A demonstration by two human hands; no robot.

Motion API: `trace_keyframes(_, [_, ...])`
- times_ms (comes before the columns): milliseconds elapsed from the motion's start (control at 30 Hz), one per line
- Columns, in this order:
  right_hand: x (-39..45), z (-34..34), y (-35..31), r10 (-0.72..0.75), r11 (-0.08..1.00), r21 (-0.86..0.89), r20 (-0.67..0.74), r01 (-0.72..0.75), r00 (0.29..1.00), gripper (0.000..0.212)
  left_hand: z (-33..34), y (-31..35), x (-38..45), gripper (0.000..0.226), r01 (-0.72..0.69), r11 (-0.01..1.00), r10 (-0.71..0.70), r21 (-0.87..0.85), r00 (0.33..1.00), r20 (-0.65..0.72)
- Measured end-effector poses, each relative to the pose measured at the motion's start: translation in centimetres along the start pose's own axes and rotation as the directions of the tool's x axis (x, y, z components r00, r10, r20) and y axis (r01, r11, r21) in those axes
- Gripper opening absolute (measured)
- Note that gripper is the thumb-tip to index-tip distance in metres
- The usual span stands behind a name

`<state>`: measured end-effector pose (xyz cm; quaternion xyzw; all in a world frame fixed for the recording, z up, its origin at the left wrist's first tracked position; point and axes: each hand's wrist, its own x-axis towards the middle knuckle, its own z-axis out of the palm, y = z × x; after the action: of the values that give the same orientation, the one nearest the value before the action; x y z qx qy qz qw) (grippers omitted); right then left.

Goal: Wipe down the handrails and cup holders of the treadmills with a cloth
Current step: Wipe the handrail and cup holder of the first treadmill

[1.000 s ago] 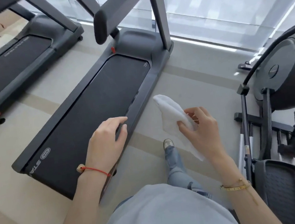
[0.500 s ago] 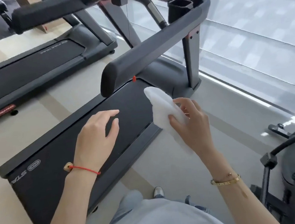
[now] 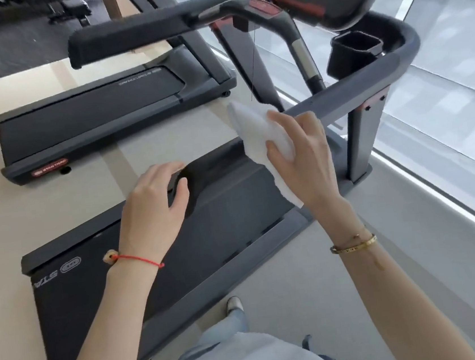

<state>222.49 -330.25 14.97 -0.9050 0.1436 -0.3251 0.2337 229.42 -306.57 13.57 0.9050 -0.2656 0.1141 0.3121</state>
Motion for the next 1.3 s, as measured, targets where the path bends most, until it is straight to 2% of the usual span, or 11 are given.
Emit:
trace_keyframes(100, [3.5,1.6,0.5,-0.103,0.994,-0.042,0.042,0.105,0.994,0.042,1.3,0.1,2.2,0.028,0.050,0.999,-0.050,0.005,0.999,0.007])
trace_keyframes(200, [5.3,3.6,0.9,-0.206,0.971,-0.085,0.177,0.223,0.962,0.037,2.5,0.1,3.6,0.028,0.077,0.997,-0.077,-0.004,0.996,0.035])
trace_keyframes(367, [7.0,5.7,1.9,-0.413,0.897,0.029,0.408,0.441,0.814,0.041,4.1,0.5,4.2,0.028,0.123,0.992,-0.122,-0.024,0.990,0.067])
trace_keyframes(500, [8.1,5.6,3.1,-0.436,0.888,0.046,0.400,0.457,0.806,0.038,5.1,1.2,4.0,0.031,0.204,0.977,-0.202,-0.059,0.979,0.039])
trace_keyframes(633, [10.0,4.3,6.9,-0.423,0.886,-0.004,0.406,0.464,0.810,0.053,5.8,2.1,3.5,0.033,0.298,0.953,-0.300,-0.055,0.954,-0.021])
trace_keyframes(733, [11.5,3.6,8.6,-0.427,0.885,0.018,0.431,0.465,0.795,0.055,6.2,2.9,3.4,0.032,0.365,0.930,-0.368,-0.054,0.927,-0.076])
trace_keyframes(900, [12.2,4.0,7.8,-0.525,0.770,-0.068,0.499,0.635,0.690,0.051,6.7,3.3,3.1,0.029,0.416,0.906,-0.423,-0.075,0.891,-0.165])
trace_keyframes(967, [12.7,3.9,7.8,-0.595,0.729,0.031,0.524,0.684,0.610,0.051,6.8,3.3,2.8,0.028,0.437,0.895,-0.446,-0.085,0.875,-0.187])
trace_keyframes(1033, [12.8,4.0,7.8,-0.617,0.739,0.170,0.557,0.652,0.555,0.046,7.0,3.3,2.7,0.028,0.445,0.891,-0.453,-0.089,0.871,-0.192])
trace_keyframes(1167, [11.9,4.5,7.6,-0.622,0.736,0.099,0.489,0.669,0.612,0.041,7.0,3.2,2.8,0.028,0.456,0.886,-0.464,-0.089,0.864,-0.194])
trace_keyframes(1300, [9.4,6.0,3.5,-0.677,0.696,0.116,0.435,0.708,0.594,0.039,6.8,3.0,2.7,0.030,0.438,0.894,-0.448,-0.091,0.879,-0.162])
